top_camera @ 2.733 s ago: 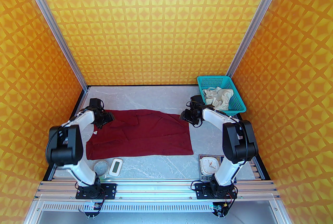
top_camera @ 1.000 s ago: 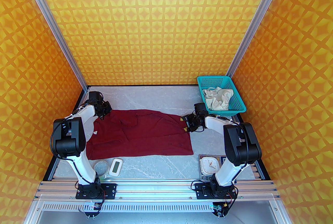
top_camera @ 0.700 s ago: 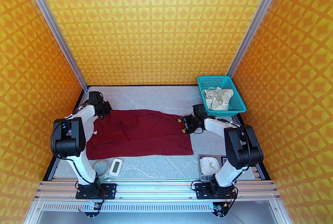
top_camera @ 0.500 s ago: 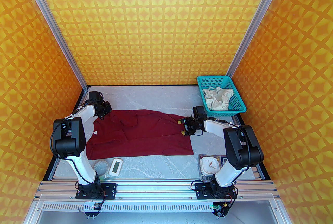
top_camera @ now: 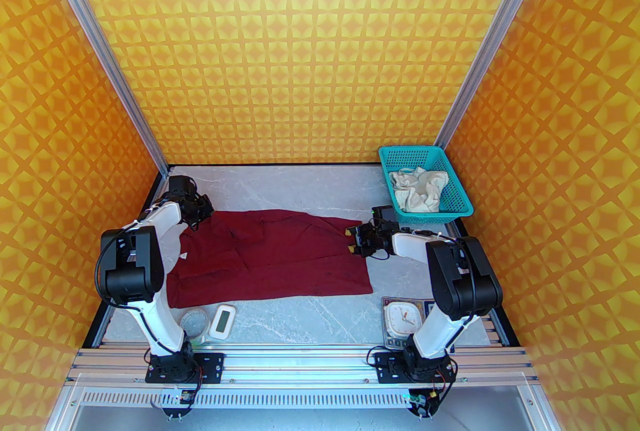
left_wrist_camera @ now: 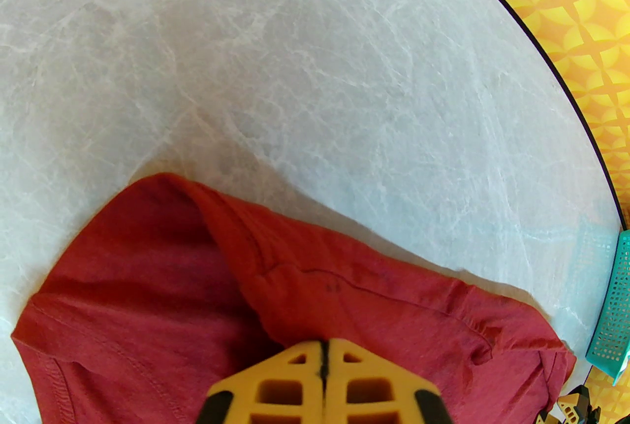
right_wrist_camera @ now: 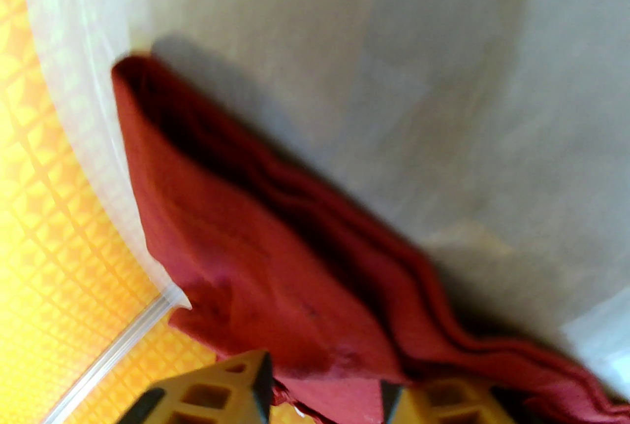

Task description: Fold and stack the mixed laundry pile

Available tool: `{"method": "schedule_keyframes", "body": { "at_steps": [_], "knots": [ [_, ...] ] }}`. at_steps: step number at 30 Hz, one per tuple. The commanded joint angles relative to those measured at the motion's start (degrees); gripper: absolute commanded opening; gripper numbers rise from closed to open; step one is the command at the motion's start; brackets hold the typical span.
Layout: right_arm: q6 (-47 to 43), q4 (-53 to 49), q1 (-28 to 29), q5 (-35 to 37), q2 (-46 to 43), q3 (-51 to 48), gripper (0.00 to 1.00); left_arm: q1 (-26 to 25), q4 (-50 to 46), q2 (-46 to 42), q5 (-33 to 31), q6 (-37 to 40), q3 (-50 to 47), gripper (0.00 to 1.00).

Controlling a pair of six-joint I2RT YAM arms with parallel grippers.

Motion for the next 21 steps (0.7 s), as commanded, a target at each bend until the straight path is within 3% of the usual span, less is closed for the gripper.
{"method": "schedule_keyframes", "body": {
  "at_steps": [1, 7, 15, 21],
  "knots": [
    [-0.7, -1.3, -0.5, 3.5, 0.9, 0.4, 0.34, 0.9, -1.0, -2.3, 1.3, 1.1, 0.4, 0.0],
    [-2.6, -3.7, -0.6, 5.5, 0.4, 1.5, 0.24, 1.5, -1.2, -2.3, 2.2, 1.2, 0.5, 0.0],
    [-10.6, -9.9, -0.6, 8.8, 0.1, 7.2, 0.01, 2.6, -0.6, -2.5, 4.9, 0.1, 0.9, 0.0],
    [-20.1, -16.0, -0.6, 11.7, -1.0, 12.5, 0.0, 4.6, -1.2, -1.0, 8.3, -0.3, 2.2, 0.0]
  ]
}}
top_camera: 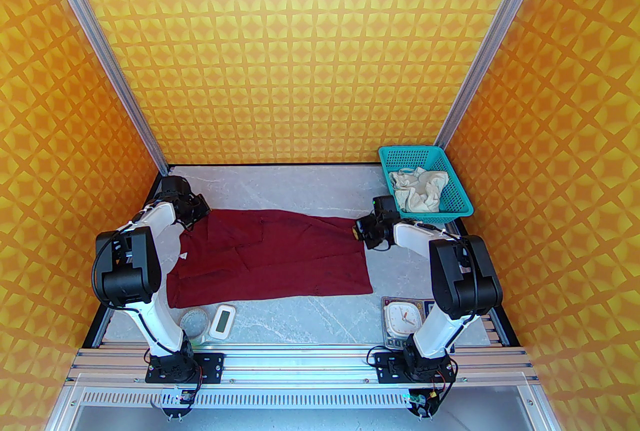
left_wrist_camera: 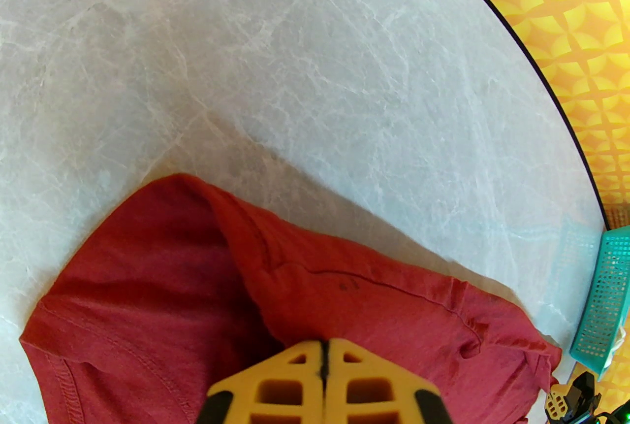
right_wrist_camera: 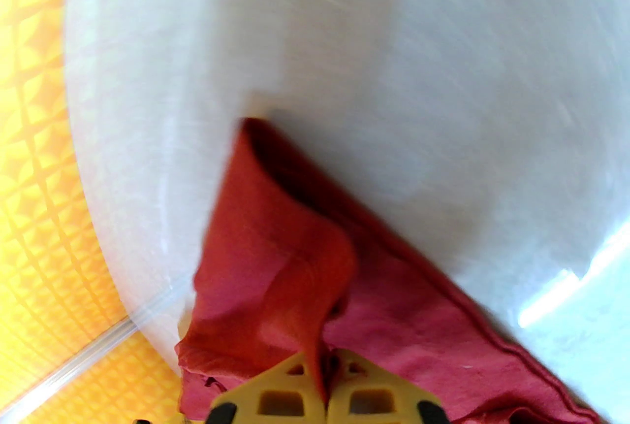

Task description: Fold and stack the mixed laundry pile

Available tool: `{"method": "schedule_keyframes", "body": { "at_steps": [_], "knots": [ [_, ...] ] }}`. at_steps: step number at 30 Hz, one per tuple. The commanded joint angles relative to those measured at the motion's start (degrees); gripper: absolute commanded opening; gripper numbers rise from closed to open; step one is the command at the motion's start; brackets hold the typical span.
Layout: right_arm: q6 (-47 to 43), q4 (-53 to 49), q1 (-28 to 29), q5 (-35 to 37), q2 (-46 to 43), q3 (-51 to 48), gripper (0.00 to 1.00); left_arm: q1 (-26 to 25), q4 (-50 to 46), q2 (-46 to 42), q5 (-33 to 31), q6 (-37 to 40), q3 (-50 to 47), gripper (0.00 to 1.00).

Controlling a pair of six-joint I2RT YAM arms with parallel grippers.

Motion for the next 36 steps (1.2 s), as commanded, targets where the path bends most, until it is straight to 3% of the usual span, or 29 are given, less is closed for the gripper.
{"method": "schedule_keyframes", "body": {
  "at_steps": [1, 7, 22, 23, 24, 25, 29, 33, 36],
  "knots": [
    [-8.5, -5.2, -0.5, 3.6, -1.3, 3.1, 0.0, 1.9, -1.1, -0.1, 3.5, -0.2, 2.5, 0.0],
    [-14.5, -2.9, -0.5, 3.3, -2.2, 2.8, 0.0, 4.1, -2.4, 1.0, 6.6, -0.5, 4.0, 0.0],
    [-14.7, 8.1, -0.4, 0.0, -2.7, -5.5, 0.02, 5.4, -5.3, 3.1, 8.9, 0.3, 4.0, 0.0],
    [-15.6, 9.4, -0.5, 0.3, -2.9, -6.7, 0.07, 5.4, -5.3, 3.9, 8.9, 0.6, 4.2, 0.06],
    [-16.7, 10.2, -0.5, 1.0, -3.2, -7.6, 0.13, 5.4, -5.4, 4.7, 8.8, 0.9, 4.6, 0.21],
    [-17.8, 10.6, -0.5, 1.6, -3.4, -8.1, 0.19, 5.4, -5.5, 5.1, 8.9, 1.2, 4.7, 0.29],
    [-21.6, 11.0, -0.4, 2.7, -5.6, -9.4, 0.33, 5.4, -4.3, 2.9, 8.8, 3.6, 2.4, 0.53],
    [-23.1, 8.8, -0.5, 3.5, -7.2, -8.2, 0.36, 5.3, -5.2, 1.5, 8.2, 6.1, 0.3, 0.62],
    [-23.8, 7.3, -0.5, 2.5, -7.7, -6.8, 0.36, 5.3, -5.9, -0.7, 6.4, 7.1, -3.4, 0.58]
  ]
}}
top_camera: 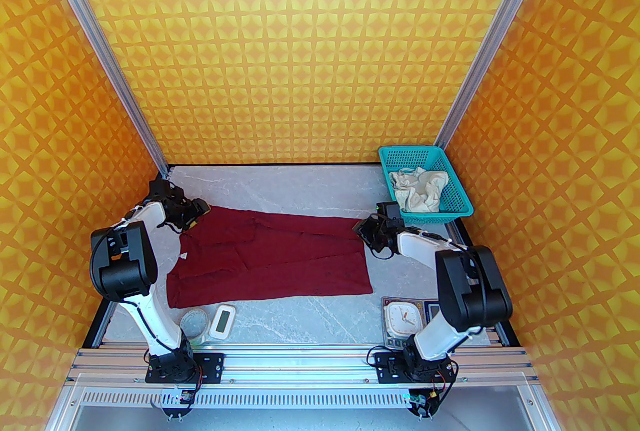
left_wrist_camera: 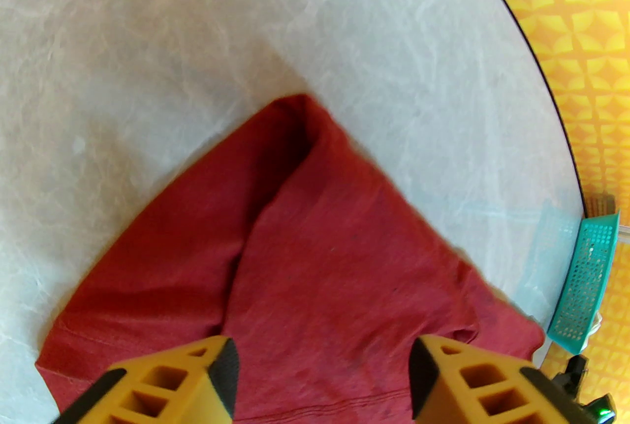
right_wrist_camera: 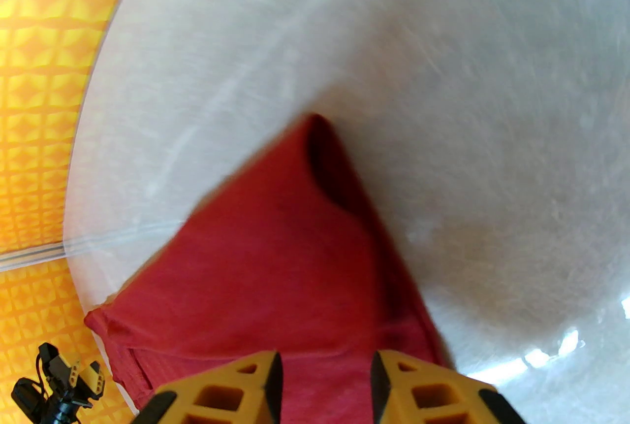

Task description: Fold and stack the mixed laundry pile

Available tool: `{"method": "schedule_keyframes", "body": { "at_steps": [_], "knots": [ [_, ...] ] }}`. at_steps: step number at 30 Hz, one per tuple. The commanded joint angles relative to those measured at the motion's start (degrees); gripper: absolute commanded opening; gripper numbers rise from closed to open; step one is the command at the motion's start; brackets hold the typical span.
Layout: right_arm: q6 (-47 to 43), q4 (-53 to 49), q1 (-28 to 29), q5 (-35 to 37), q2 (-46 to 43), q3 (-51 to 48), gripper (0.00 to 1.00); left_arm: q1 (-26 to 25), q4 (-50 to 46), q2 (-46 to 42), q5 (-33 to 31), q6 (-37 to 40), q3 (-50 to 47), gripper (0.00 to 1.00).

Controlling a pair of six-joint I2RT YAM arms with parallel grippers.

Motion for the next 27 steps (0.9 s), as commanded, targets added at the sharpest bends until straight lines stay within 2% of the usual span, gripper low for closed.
{"method": "schedule_keyframes", "body": {
  "at_steps": [1, 6, 8, 14, 19, 20, 24, 27],
  "knots": [
    [-2.5, -1.0, -0.3, 0.0, -1.7, 1.9, 0.36, 0.4, -2.1, -4.7, -2.3, 2.9, -4.6, 0.57],
    [-4.4, -3.2, -0.2, -0.8, -3.6, 2.4, 0.36, 0.0, -3.5, -10.3, -8.5, 3.0, -11.3, 0.57],
    [-4.9, -4.1, -0.1, -0.8, -3.5, 2.5, 0.36, -0.3, -3.5, -10.4, -9.0, 3.2, -12.2, 0.58],
    [-4.3, -3.6, -0.2, -1.9, -2.3, 2.0, 0.35, -2.3, -3.5, -7.2, -8.9, 2.8, -10.9, 0.49],
    [-4.6, -4.4, -0.2, -1.8, -2.3, 2.2, 0.35, -2.7, -2.9, -5.2, -9.0, 2.5, -10.7, 0.49],
    [-4.6, -4.6, -0.1, -1.8, -2.1, 2.4, 0.35, -2.7, -2.9, -5.1, -8.9, 2.5, -10.6, 0.45],
    [-4.6, -5.0, -0.1, -1.9, -1.8, 2.9, 0.34, -2.9, -3.2, -6.8, -8.9, 2.4, -10.3, 0.2],
    [-4.6, -5.4, -0.2, -1.9, -1.6, 3.3, 0.34, -2.9, -4.7, -8.8, -8.9, 2.8, -9.7, 0.1]
  ]
}}
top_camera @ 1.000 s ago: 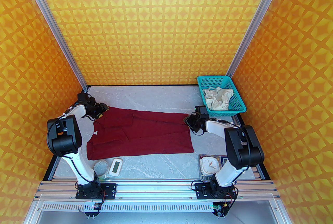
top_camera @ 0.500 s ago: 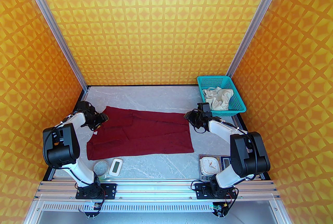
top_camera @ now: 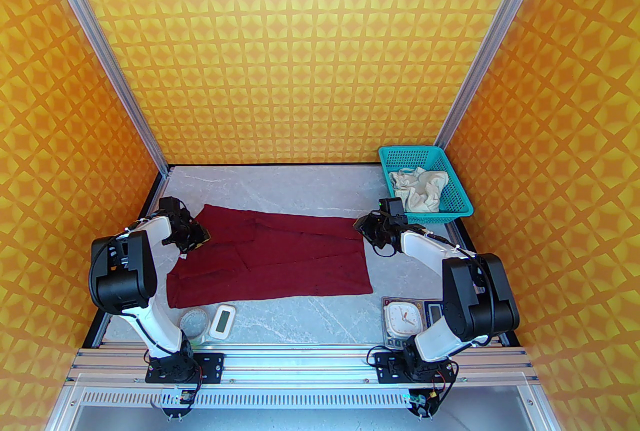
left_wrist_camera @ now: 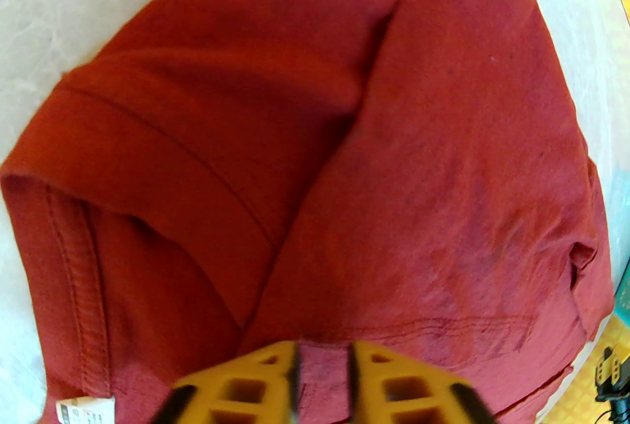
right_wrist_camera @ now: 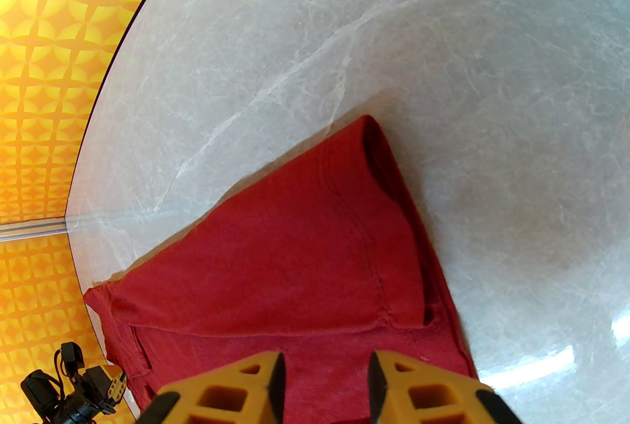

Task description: Fold and stack the mixed laundry pile

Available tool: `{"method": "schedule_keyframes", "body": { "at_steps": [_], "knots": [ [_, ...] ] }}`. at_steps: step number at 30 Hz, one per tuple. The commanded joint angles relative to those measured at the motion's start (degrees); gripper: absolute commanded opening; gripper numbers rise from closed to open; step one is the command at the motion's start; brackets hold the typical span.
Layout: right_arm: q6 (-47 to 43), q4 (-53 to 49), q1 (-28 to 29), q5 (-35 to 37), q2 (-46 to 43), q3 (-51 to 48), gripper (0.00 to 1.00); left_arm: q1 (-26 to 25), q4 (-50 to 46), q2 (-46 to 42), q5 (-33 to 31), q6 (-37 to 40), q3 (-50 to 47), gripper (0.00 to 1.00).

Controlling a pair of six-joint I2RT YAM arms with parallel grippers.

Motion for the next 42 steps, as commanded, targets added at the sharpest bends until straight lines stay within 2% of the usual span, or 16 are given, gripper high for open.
{"method": "schedule_keyframes", "body": {
  "at_steps": [1, 4, 8, 10, 11, 14, 19, 29, 31, 38, 40, 42],
  "knots": [
    [-1.1, -1.3, -0.2, -0.7, 0.6, 1.8, 0.34, -0.2, -2.1, -3.2, -0.6, 0.7, 1.7, 0.08],
    [-0.7, -1.4, -0.1, -0.6, 1.0, 2.0, 0.34, -0.2, -2.3, -4.4, -0.6, 0.7, 1.3, 0.0],
    [-0.4, -1.7, -0.1, -0.8, 1.6, 2.4, 0.33, -0.1, -3.2, -4.9, -2.1, 0.8, 1.0, 0.0],
    [-0.4, -1.9, -0.2, -0.8, 1.7, 2.5, 0.33, -0.2, -4.4, -4.7, -4.8, 1.4, 1.3, 0.19],
    [-0.4, -2.0, -0.2, -0.8, 1.7, 2.6, 0.33, -0.2, -5.0, -4.6, -6.0, 1.9, 1.7, 0.23],
    [-0.4, -2.1, -0.2, -0.8, 2.0, 2.7, 0.33, -0.2, -6.4, -3.7, -8.5, 2.8, 2.3, 0.28],
    [0.0, -1.7, -0.1, -1.1, 2.7, 2.4, 0.32, -1.2, -6.0, -1.6, -8.4, 2.6, 2.8, 0.36],
    [-0.5, -2.1, -0.1, -1.2, 2.7, 2.4, 0.32, -2.4, -4.9, 2.5, -9.0, 1.5, 5.3, 0.34],
    [-0.4, -2.0, -0.1, -1.2, 2.7, 2.2, 0.32, -2.7, -4.9, 2.9, -8.9, 1.5, 5.6, 0.31],
    [-0.4, -1.9, -0.2, -1.3, 3.0, 2.2, 0.32, -3.1, -5.0, 2.9, -9.0, 1.4, 6.3, 0.09],
    [-0.4, -2.0, -0.2, -1.4, 3.1, 2.2, 0.32, -3.1, -5.1, 3.1, -9.0, 1.5, 6.3, 0.08],
    [-0.4, -2.0, -0.2, -1.4, 3.1, 2.2, 0.32, -3.3, -5.5, 2.8, -10.0, 1.6, 6.4, 0.1]
  ]
}}
